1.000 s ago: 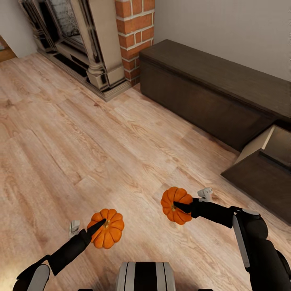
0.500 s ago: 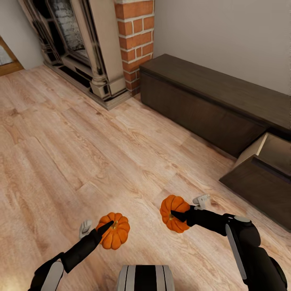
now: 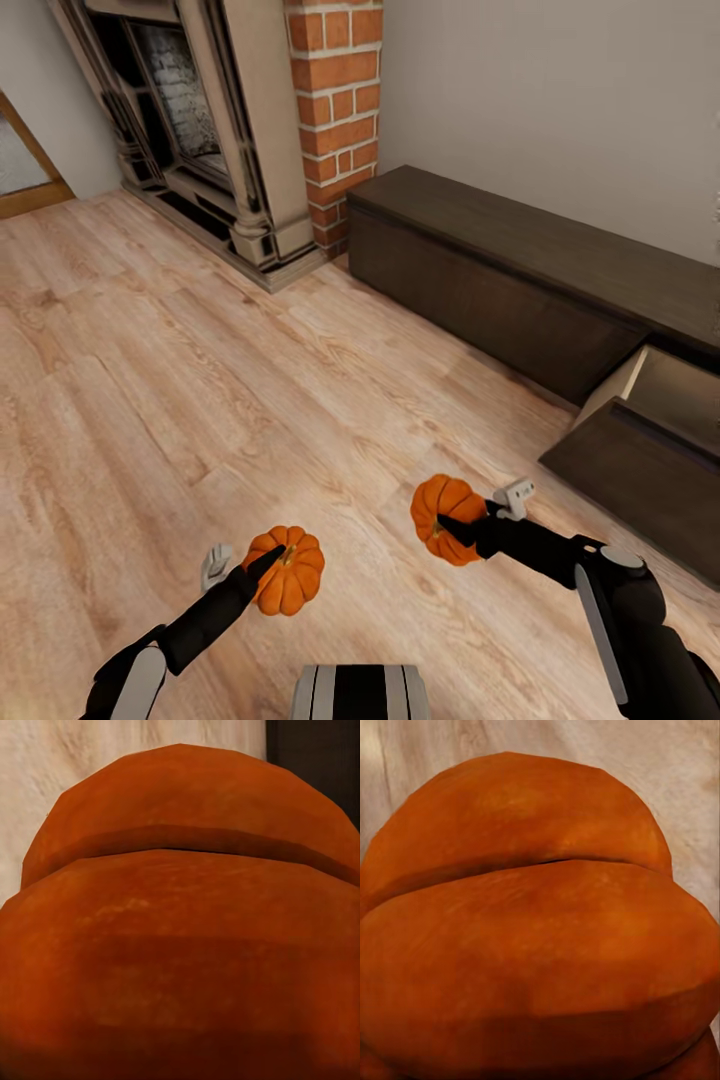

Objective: Place each of the two pumpkins and all three candles from the living room inside a cabinet in the living room (use any cabinet), then make sure every cabinet is closed, and position the cauldron so it is next to a table in the living room.

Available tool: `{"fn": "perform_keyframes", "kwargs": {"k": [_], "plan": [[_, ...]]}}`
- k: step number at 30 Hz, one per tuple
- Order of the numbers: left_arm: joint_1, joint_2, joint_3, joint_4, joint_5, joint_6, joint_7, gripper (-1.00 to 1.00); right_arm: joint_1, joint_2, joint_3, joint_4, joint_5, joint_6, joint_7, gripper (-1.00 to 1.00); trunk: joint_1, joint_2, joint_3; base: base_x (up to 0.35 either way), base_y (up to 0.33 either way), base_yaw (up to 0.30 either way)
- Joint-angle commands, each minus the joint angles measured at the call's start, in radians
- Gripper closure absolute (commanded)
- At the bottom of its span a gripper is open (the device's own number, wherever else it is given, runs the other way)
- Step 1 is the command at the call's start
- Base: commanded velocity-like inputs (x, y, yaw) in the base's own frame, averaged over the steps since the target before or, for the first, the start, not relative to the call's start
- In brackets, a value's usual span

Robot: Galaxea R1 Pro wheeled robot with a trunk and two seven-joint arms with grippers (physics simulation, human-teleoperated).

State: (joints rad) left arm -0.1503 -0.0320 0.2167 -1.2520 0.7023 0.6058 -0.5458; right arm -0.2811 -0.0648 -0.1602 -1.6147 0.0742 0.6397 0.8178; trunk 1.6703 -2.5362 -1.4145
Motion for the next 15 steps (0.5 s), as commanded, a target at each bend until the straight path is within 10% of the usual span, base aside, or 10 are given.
{"fn": "perform_keyframes", "kwargs": {"k": [1, 15], "plan": [[0.0, -0.002, 0.002, 0.0, 0.002, 0.007, -0.002, 1.0, -0.001, -0.001, -0.002, -0.001, 0.008, 0.003, 0.007, 1.0, -0.001, 0.0, 0.003, 0.0, 0.0, 0.0], [-0.003, -0.005, 0.0, 0.007, 0.002, 0.006, -0.001, 1.0, -0.002, -0.004, 0.004, -0.001, 0.008, 0.005, 0.01, 1.0, -0.007, 0.003, 0.057, 0.0, 0.0, 0.0]]}}
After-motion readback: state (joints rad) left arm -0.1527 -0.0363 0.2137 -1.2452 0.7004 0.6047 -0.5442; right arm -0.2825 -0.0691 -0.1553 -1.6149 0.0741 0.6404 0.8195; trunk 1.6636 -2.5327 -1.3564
